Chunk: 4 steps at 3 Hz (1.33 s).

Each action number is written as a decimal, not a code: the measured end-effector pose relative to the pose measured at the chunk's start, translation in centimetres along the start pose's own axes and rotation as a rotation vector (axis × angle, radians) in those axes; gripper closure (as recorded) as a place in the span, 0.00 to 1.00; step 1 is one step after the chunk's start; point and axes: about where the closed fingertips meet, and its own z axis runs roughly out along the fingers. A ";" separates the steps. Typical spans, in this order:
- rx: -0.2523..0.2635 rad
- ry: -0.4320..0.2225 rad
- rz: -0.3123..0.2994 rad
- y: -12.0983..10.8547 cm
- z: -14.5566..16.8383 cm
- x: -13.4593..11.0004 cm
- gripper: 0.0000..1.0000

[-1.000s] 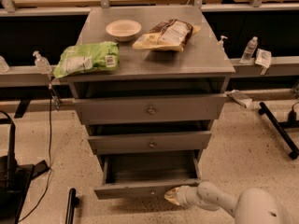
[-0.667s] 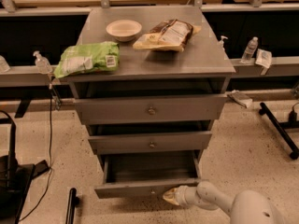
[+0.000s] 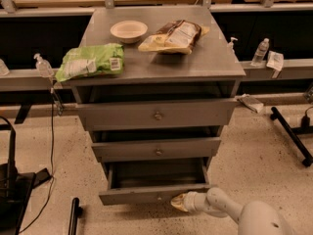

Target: Close bottom drawer

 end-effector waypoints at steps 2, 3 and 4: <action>0.030 -0.018 -0.027 -2.2 -0.1 -0.6 1.00; 0.030 -0.018 -0.027 -2.0 -0.2 -0.5 1.00; 0.073 -0.047 -0.045 -4.8 -0.6 -1.6 1.00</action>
Offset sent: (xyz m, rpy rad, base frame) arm 0.1031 -0.0253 0.0309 0.0071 -0.2007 -0.0247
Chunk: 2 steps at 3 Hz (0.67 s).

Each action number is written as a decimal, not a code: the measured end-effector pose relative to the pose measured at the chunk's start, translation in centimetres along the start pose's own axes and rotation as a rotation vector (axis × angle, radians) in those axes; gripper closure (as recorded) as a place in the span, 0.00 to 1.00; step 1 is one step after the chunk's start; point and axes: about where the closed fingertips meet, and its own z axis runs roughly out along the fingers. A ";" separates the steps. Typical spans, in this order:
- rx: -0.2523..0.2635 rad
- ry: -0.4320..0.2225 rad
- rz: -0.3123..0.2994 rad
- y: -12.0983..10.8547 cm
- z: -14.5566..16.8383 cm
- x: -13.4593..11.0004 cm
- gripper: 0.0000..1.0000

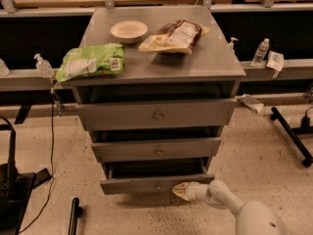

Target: Close bottom drawer

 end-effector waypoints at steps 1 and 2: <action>-0.003 -0.007 -0.002 -0.2 0.0 -0.3 1.00; -0.008 -0.037 -0.022 -1.7 0.4 -1.8 1.00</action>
Offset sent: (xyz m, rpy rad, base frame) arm 0.0267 0.0038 0.0227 0.0463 -0.0291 0.0313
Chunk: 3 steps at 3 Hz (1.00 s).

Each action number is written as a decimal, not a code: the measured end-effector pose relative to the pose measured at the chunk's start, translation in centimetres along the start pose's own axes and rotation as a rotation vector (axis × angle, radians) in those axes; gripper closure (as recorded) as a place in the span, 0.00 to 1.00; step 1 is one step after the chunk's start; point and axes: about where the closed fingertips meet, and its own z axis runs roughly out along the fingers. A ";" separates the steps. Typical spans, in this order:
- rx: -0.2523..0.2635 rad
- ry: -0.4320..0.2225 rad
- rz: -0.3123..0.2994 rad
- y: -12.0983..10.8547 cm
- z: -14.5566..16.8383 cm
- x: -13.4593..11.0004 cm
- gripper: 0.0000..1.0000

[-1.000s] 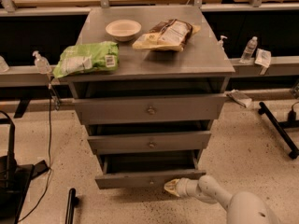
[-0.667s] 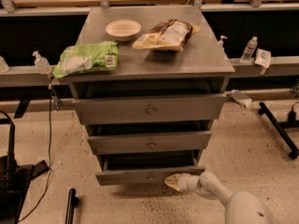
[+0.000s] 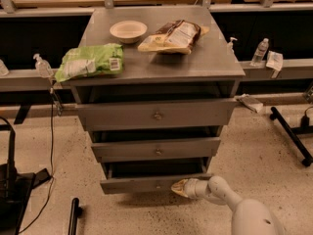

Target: Close bottom drawer

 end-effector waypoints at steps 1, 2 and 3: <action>0.001 0.000 -0.001 0.1 -0.2 0.0 1.00; 0.034 -0.005 -0.012 -2.2 0.3 -0.1 1.00; 0.035 -0.006 -0.013 -2.1 0.2 0.0 1.00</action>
Offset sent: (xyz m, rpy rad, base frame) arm 0.1056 -0.0286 0.0066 -0.0159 -0.1324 -0.0904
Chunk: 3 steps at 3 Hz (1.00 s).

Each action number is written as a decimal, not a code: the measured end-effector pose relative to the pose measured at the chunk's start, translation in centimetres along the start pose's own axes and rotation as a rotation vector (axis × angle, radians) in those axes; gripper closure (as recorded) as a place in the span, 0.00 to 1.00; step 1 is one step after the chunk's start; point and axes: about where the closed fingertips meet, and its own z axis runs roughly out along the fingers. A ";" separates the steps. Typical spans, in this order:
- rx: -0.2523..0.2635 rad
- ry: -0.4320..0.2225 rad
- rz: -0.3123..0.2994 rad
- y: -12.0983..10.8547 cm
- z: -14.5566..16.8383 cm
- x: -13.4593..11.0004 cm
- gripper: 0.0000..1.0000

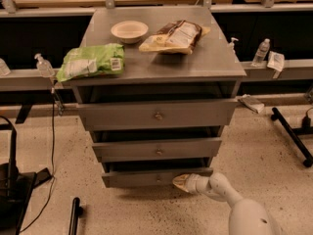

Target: Close bottom drawer

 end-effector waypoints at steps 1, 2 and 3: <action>0.033 -0.005 -0.010 -2.1 0.4 -0.1 1.00; 0.041 -0.006 -0.013 -2.5 0.4 0.0 1.00; 0.053 -0.026 -0.009 -3.6 0.3 -0.3 1.00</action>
Offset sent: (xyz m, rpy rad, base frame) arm 0.1042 -0.0264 0.0087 -0.0102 -0.1262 -0.0878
